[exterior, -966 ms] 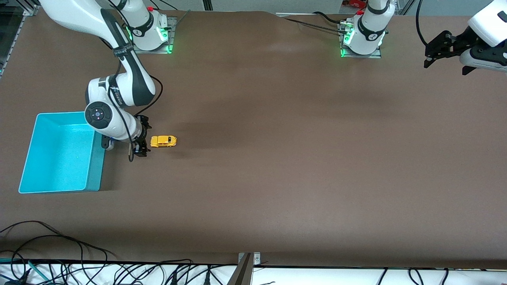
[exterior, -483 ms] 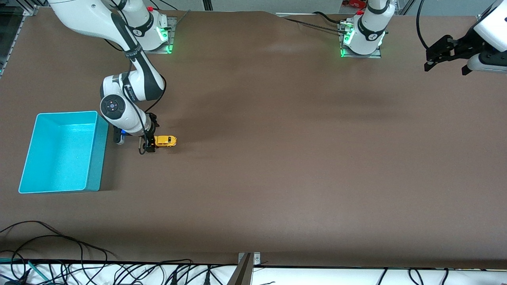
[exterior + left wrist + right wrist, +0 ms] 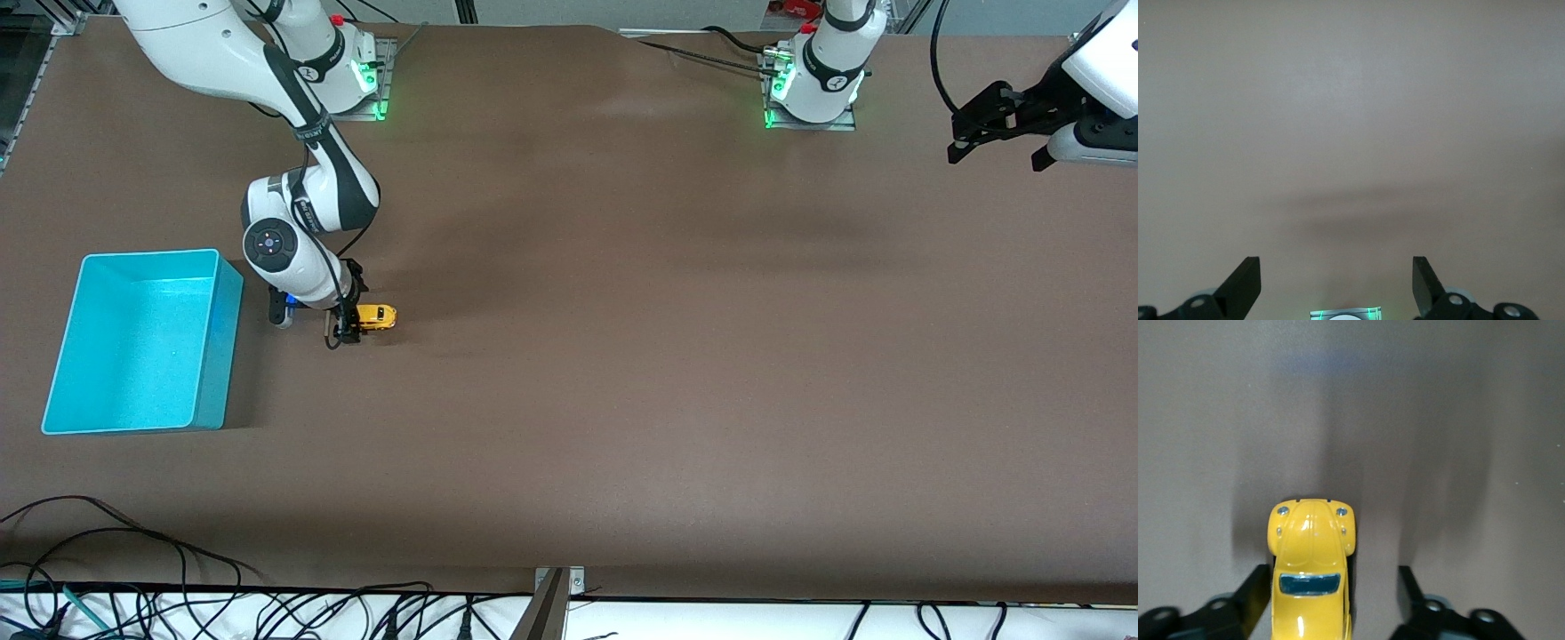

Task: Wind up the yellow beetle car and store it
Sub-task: 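Lower the right gripper and grasp the yellow car, then lift the car with the right gripper and carry it into the teal box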

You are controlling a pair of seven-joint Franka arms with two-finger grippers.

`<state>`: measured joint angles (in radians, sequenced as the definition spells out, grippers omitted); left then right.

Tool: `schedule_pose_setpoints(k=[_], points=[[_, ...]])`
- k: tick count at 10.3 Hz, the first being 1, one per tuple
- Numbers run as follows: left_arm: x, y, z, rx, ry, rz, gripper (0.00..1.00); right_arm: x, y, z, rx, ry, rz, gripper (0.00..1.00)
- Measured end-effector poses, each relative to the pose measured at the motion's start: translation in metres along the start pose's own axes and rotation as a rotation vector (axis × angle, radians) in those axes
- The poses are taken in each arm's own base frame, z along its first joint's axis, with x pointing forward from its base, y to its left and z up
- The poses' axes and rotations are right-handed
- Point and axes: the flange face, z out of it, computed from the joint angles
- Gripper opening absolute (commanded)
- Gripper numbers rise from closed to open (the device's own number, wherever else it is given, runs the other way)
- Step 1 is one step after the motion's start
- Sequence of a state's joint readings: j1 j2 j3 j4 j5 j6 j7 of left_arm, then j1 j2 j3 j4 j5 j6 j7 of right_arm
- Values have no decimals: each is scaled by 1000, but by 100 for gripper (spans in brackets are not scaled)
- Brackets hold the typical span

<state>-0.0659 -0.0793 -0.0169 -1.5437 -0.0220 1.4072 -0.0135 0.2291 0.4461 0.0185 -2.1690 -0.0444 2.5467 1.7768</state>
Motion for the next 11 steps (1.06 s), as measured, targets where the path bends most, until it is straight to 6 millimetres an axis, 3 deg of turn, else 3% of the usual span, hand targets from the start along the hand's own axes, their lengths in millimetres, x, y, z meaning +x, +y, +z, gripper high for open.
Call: schedule_pose_setpoints(k=[3, 5, 8, 10, 11], points=[[1, 0, 1, 0, -2, 1, 100, -1, -6, -7, 16, -3, 0, 17], [1, 1, 1, 0, -1, 2, 100, -3, -15, -25, -17, 7, -4, 17], [1, 1, 1, 0, -1, 2, 100, 5, -49, -97, -103, 28, -75, 17], [2, 1, 1, 0, -1, 2, 100, 39, -68, -150, -150, 20, -177, 17], [2, 1, 1, 0, -1, 2, 100, 57, -73, -166, -168, 14, -251, 17]])
